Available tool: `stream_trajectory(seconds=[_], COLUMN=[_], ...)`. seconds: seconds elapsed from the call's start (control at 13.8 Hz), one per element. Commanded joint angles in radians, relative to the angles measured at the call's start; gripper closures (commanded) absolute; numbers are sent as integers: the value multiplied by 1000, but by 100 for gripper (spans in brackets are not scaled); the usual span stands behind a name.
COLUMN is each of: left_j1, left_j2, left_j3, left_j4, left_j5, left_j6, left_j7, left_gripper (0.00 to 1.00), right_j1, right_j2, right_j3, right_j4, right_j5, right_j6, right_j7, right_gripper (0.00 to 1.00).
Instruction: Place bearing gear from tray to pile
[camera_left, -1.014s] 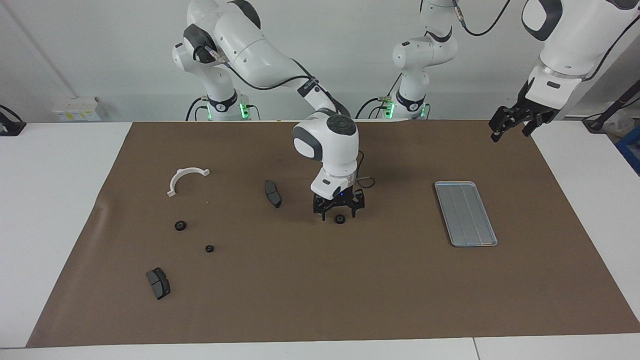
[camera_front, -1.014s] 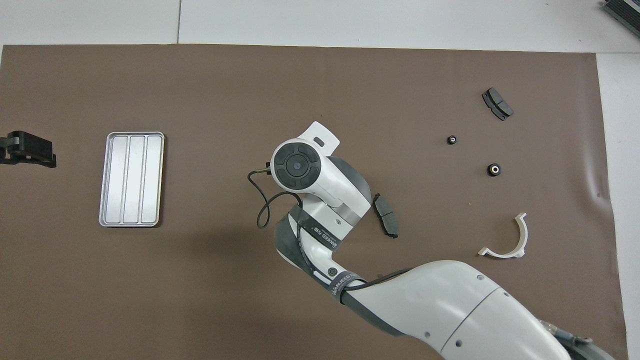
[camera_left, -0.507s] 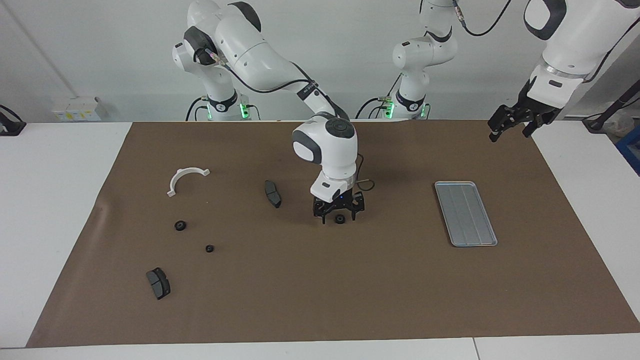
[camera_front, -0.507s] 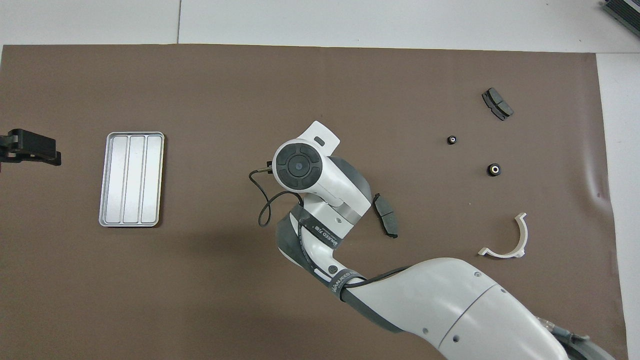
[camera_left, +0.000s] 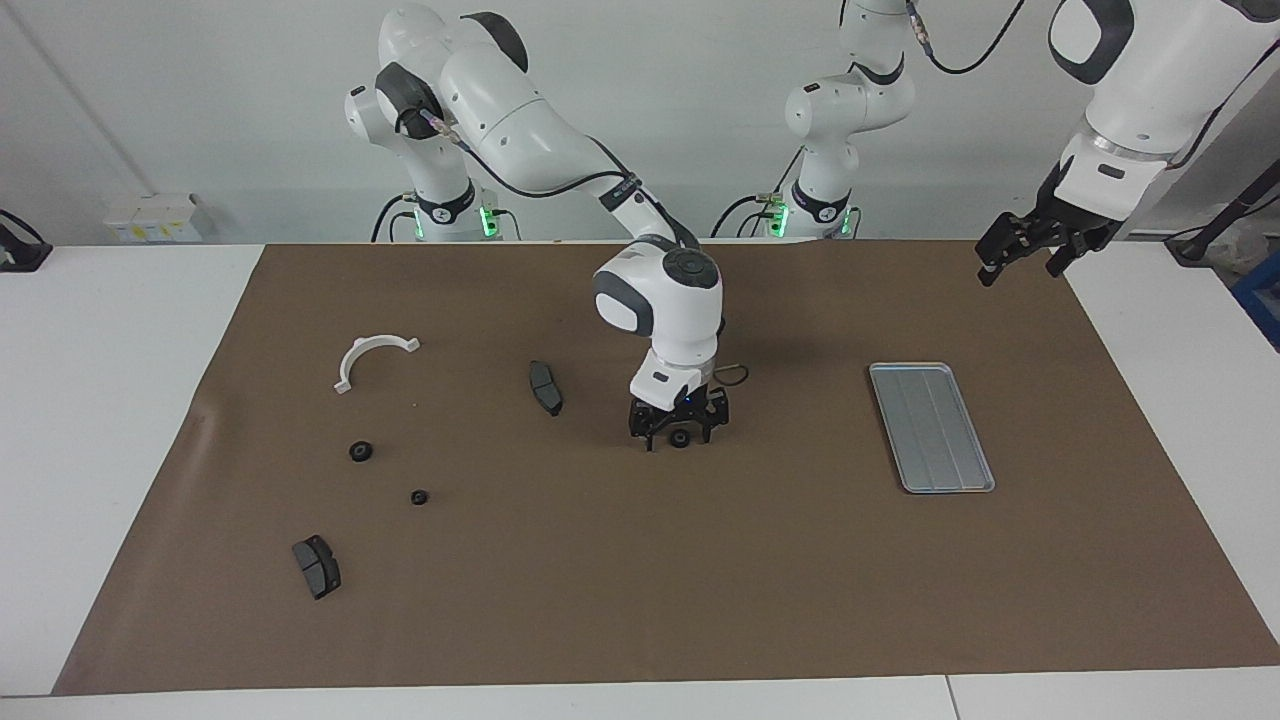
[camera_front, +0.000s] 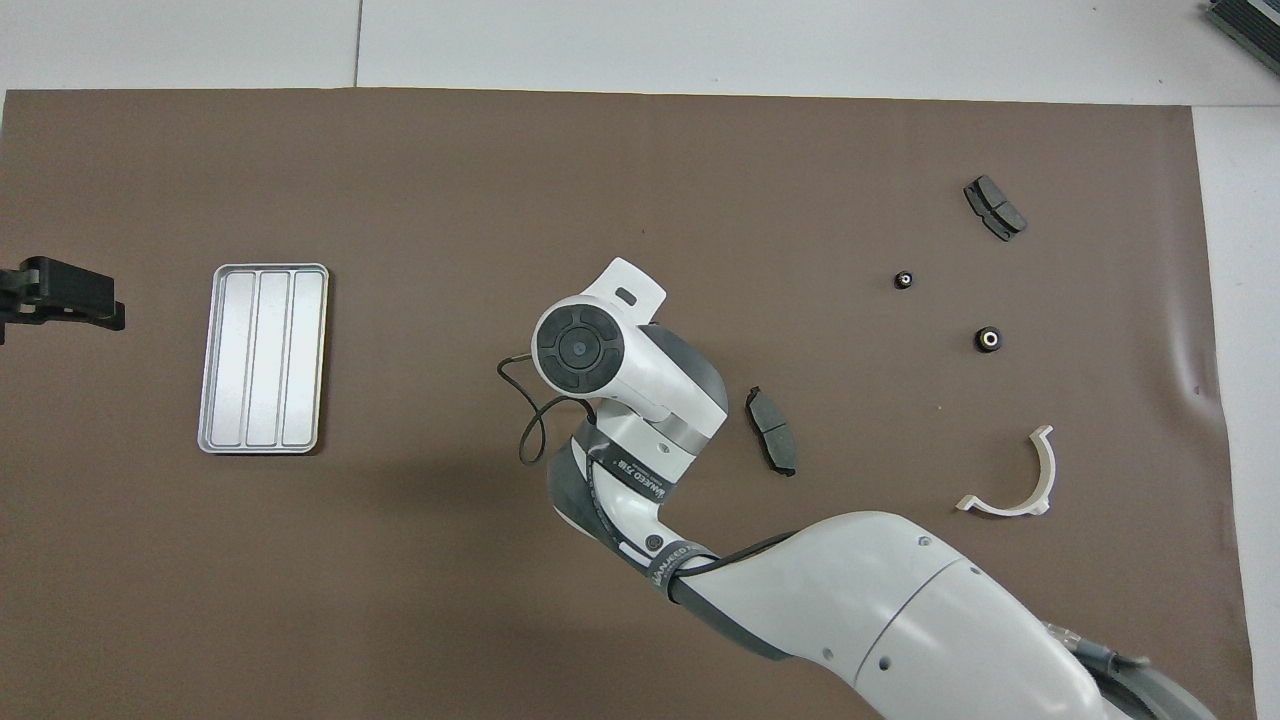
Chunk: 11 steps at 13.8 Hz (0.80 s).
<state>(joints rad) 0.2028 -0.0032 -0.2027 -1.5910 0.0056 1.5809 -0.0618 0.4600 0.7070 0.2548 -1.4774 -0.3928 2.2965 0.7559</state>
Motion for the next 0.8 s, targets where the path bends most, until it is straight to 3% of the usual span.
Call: stream_trajectory(seconds=[0.0, 0.36, 0.72], left_j1=[-2, -43, -46], left_j2=[32, 49, 55], left_j3=[-1, -14, -15], left_j4=[25, 54, 51], left_j5=[-7, -9, -15], left_j6=[11, -1, 1], left_j7=[17, 17, 20], left_gripper=[0, 0, 0], right_j1=[5, 6, -9], right_j2=[8, -1, -27], right_j3=[6, 8, 8], right_j4=[20, 23, 13], right_j5=[-20, -12, -4], right_j6=[-11, -52, -55], right_j7=[-7, -7, 2], right_gripper=[19, 85, 96])
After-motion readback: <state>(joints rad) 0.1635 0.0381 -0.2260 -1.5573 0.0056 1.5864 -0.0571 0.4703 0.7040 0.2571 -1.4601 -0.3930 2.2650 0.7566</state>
